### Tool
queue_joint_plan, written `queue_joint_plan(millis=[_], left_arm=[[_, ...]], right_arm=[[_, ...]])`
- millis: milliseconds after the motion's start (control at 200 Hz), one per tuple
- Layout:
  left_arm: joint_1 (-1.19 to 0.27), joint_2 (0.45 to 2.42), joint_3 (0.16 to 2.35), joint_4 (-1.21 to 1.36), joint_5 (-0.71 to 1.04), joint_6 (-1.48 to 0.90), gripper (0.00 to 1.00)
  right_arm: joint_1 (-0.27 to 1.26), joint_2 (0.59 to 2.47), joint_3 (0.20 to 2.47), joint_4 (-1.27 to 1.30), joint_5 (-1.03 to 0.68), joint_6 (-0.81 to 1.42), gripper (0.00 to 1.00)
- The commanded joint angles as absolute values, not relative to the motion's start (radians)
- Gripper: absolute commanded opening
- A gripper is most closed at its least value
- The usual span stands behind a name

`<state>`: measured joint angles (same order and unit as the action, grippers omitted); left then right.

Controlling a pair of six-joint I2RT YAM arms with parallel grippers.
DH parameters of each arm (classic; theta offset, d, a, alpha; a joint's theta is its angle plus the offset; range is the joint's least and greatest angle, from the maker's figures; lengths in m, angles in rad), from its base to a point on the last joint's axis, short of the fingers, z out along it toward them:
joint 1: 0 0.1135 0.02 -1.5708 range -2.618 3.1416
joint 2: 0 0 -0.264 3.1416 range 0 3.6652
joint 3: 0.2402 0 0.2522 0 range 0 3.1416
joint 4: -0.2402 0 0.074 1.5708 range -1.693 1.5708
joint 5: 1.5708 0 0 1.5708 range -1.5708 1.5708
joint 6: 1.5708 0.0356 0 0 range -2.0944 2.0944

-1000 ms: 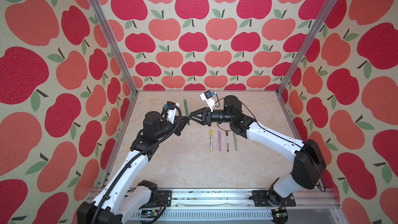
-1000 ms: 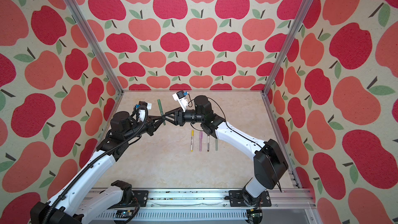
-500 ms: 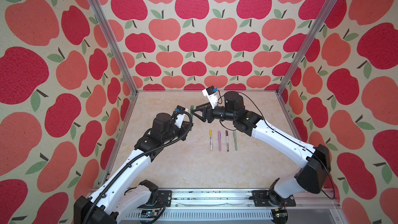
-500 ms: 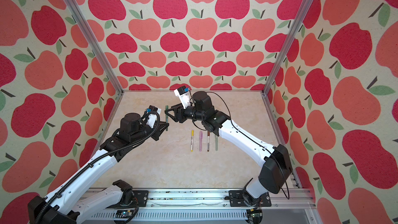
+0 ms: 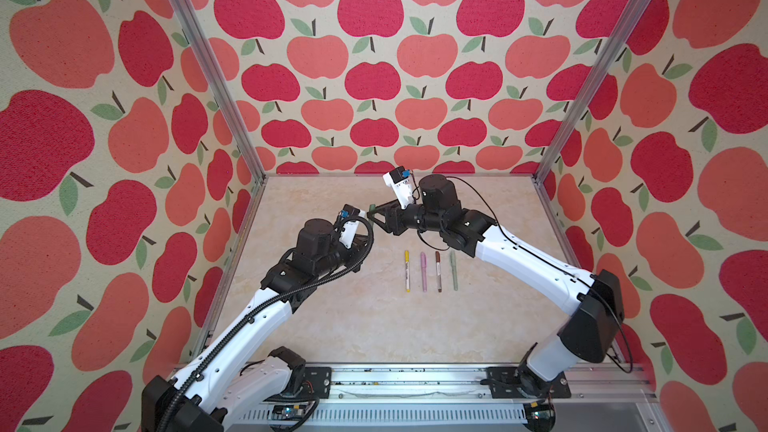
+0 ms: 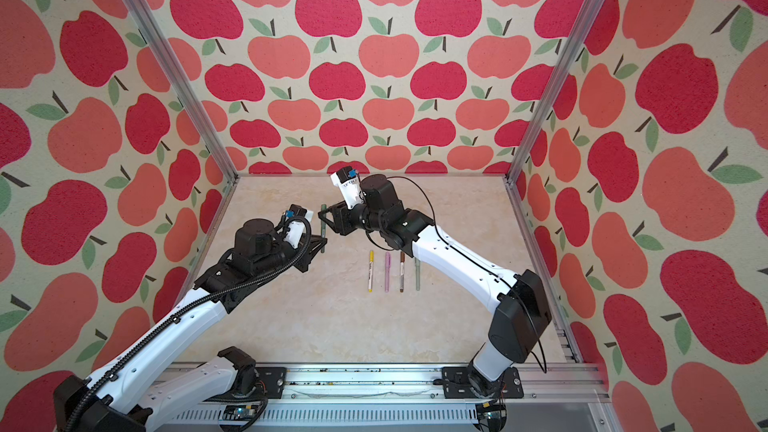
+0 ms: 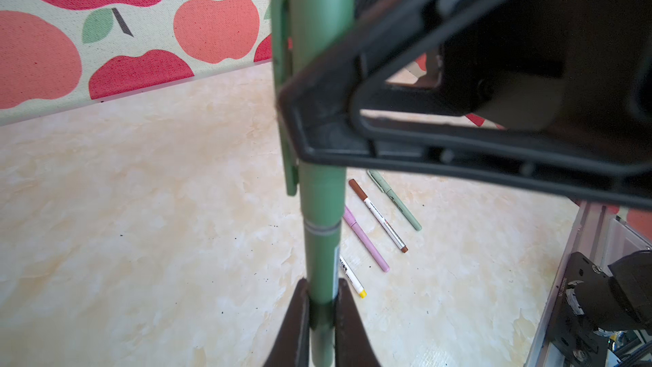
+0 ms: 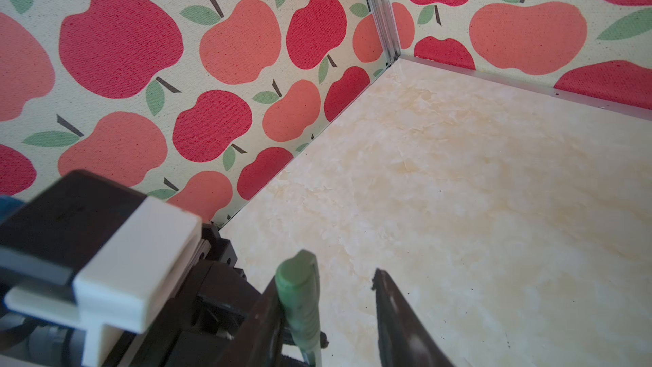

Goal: Insert the pens into the pen caps

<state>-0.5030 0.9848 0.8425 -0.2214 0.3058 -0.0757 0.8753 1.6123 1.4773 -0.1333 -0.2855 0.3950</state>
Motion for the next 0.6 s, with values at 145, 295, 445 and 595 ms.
queue_joint_plan(millis=[145,295,445,595], left_arm=[[-0.511,0.995,0.834,-0.179,0.258,-0.072,0.00],[-0.513,1.002,0.834,-0.153,0.251,-0.081,0.00],[-0.514,1.006,0.833,-0.118,0.246,-0.089,0.00],[-0.514,1.004,0.831,-0.078,0.233,-0.094,0.00]], right_arm=[[0.890,1.644,1.513,-0.158,-0.288,0.415,0.28],[0.891,1.652,1.506,-0.153,-0.294,0.423,0.21],[0.891,1.662,1.498,-0.143,-0.308,0.439,0.16],[0.891,1.668,1.487,-0.134,-0.322,0.456,0.07]])
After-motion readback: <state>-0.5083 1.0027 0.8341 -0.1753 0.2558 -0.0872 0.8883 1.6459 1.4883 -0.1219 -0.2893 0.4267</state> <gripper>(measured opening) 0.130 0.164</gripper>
